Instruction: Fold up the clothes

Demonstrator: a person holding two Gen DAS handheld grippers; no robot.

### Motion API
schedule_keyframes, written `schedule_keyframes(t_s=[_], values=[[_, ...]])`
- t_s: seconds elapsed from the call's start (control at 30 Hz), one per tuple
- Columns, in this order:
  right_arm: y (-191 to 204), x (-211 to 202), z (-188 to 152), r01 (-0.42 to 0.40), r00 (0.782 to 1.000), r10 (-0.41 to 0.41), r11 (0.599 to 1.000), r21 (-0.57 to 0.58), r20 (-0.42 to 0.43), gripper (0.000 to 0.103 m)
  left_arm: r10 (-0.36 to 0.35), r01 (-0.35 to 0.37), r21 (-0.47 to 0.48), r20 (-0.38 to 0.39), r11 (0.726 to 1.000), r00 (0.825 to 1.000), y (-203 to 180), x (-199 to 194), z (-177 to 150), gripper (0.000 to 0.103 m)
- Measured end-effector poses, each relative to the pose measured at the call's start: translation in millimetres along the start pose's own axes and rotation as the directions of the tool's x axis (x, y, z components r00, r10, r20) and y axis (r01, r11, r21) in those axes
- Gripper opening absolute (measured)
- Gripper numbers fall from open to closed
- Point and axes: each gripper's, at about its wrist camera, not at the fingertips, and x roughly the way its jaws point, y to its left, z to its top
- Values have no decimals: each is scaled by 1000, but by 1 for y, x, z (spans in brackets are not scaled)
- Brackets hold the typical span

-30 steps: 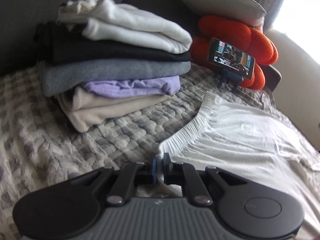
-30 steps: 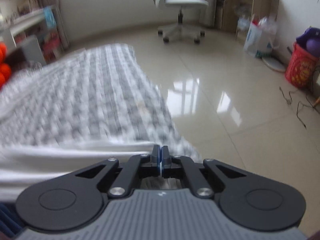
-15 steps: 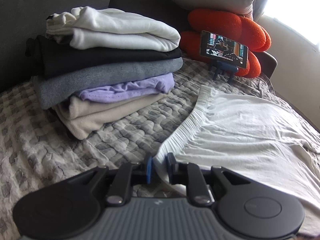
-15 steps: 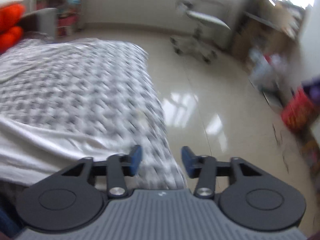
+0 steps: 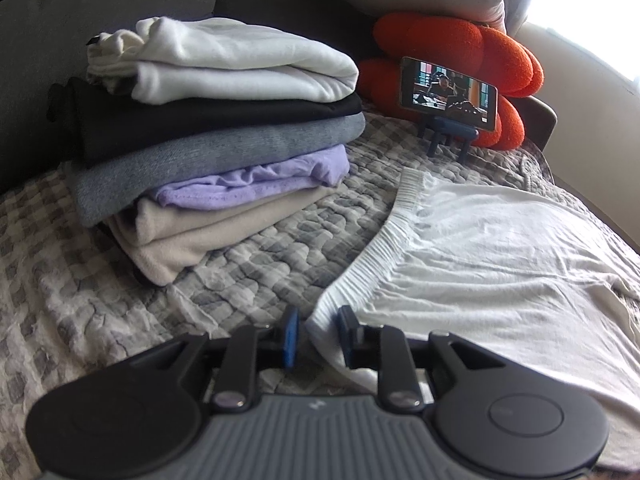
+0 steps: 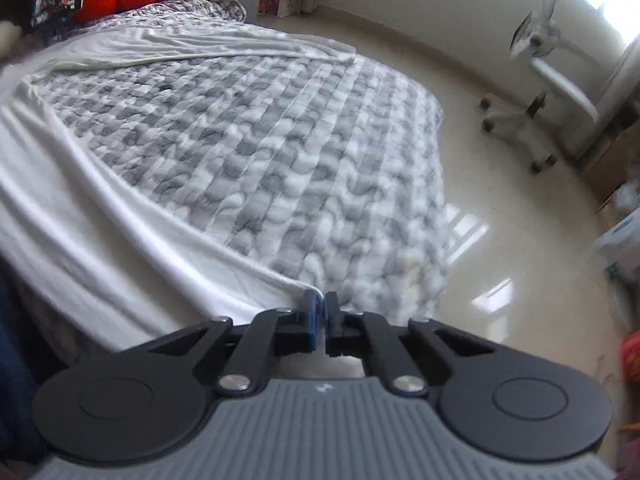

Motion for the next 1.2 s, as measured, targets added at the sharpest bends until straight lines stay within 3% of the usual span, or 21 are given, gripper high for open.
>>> schedule_keyframes(t_s=[0.07, 0.3, 0.47, 0.6, 0.67, 0.7, 0.73, 0.97, 1.07, 1.2], values=[[-4, -2, 7, 33, 999, -34, 999, 22, 25, 2, 8, -8, 7, 5, 1000, 1000, -2, 0, -1, 22], [-1, 21, 1, 106, 994, -106, 994, 20, -2, 2, 22, -23, 12, 18, 1000, 1000, -3, 1, -2, 23], [-1, 20, 1, 114, 993, -114, 993, 39, -5, 4, 20, -20, 15, 12, 1000, 1000, -3, 0, -1, 23], [4, 10, 12, 119, 993, -120, 993, 28, 19, 17, 19, -19, -16, 4, 1000, 1000, 1, -4, 5, 37], [8, -2, 25, 72, 994, -75, 997, 39, 78, 30, 38, -38, -24, 17, 999, 999, 6, -11, 8, 39], [10, -7, 31, 46, 993, -51, 998, 43, 109, 47, 45, -44, -27, 21, 999, 999, 8, -15, 9, 39], [14, -12, 38, 16, 990, -21, 999, 37, 139, 55, 51, -50, -31, 25, 998, 998, 10, -18, 10, 39], [56, -5, 90, -235, 948, 235, 972, -24, 215, 58, 27, -25, -37, 63, 999, 998, 5, -28, 25, 39], [83, 15, 109, -290, 934, 295, 955, -56, 201, 67, -25, 25, -2, 66, 1000, 998, -16, -19, 32, 39], [107, 37, 127, -313, 926, 315, 949, -44, 208, 79, -87, 86, 57, 26, 995, 996, -50, 3, 35, 43]])
